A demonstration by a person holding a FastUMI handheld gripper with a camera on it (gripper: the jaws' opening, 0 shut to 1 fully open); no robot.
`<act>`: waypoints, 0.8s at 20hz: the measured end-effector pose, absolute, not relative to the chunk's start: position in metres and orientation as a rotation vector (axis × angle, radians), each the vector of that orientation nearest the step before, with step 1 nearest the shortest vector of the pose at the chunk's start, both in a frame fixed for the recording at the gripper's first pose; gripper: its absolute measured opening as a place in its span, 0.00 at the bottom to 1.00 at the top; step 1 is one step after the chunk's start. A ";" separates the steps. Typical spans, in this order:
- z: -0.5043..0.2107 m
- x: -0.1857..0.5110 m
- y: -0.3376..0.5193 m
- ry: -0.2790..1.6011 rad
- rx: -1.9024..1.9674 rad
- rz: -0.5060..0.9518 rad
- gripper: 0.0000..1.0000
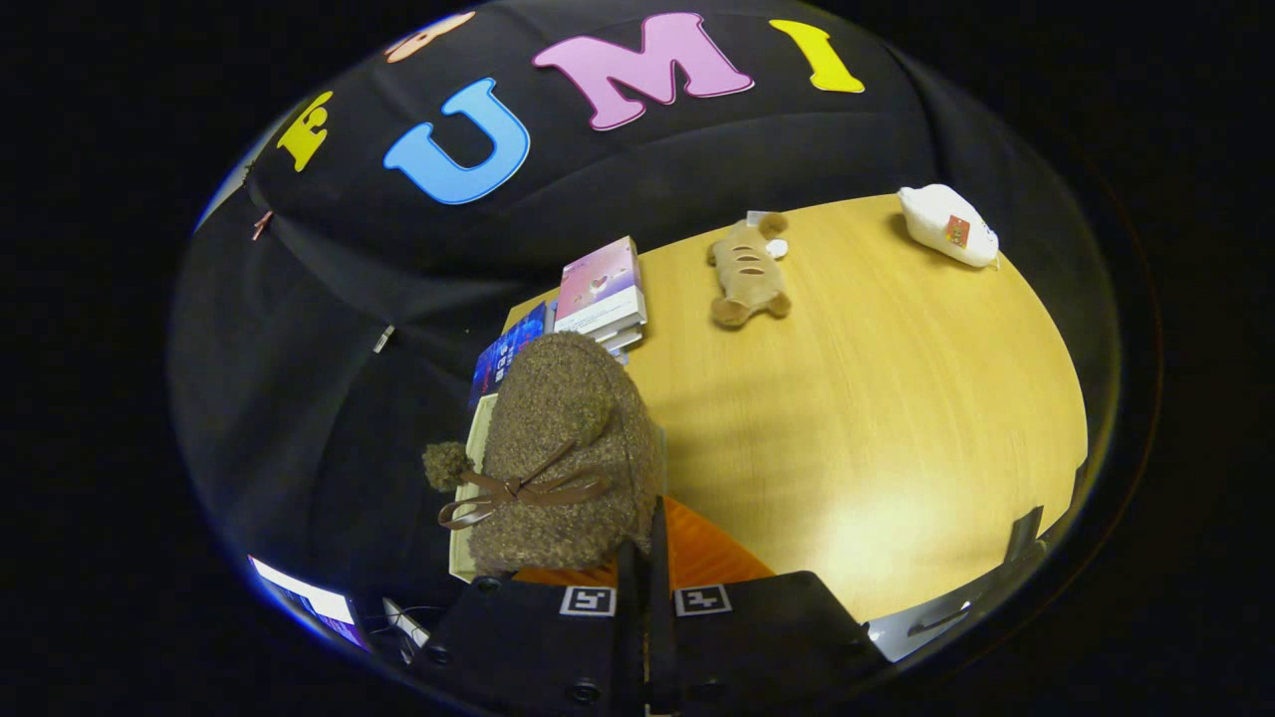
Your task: Open the storage box then place both shoes into the box .Put the left shoe in first, then the right shoe, with the right side of both shoes facing outward in a uniform manner.
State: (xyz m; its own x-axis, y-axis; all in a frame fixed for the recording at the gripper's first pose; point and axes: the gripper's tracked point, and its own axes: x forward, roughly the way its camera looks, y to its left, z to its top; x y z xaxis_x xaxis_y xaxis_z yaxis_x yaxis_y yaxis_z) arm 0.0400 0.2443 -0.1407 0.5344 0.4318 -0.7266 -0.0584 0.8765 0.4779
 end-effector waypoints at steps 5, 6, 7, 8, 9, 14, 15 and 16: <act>-0.161 0.055 0.297 0.988 0.392 0.299 0.07; -0.165 0.057 0.308 1.001 0.403 0.304 0.07; -0.172 0.058 0.317 1.021 0.418 0.303 0.07; -0.176 0.060 0.325 1.033 0.428 0.300 0.07; -0.180 0.060 0.330 1.040 0.427 0.292 0.07; -0.209 0.068 0.347 1.077 0.388 0.253 0.07; -0.212 0.069 0.351 1.082 0.383 0.250 0.07; -0.217 0.070 0.354 1.087 0.378 0.247 0.07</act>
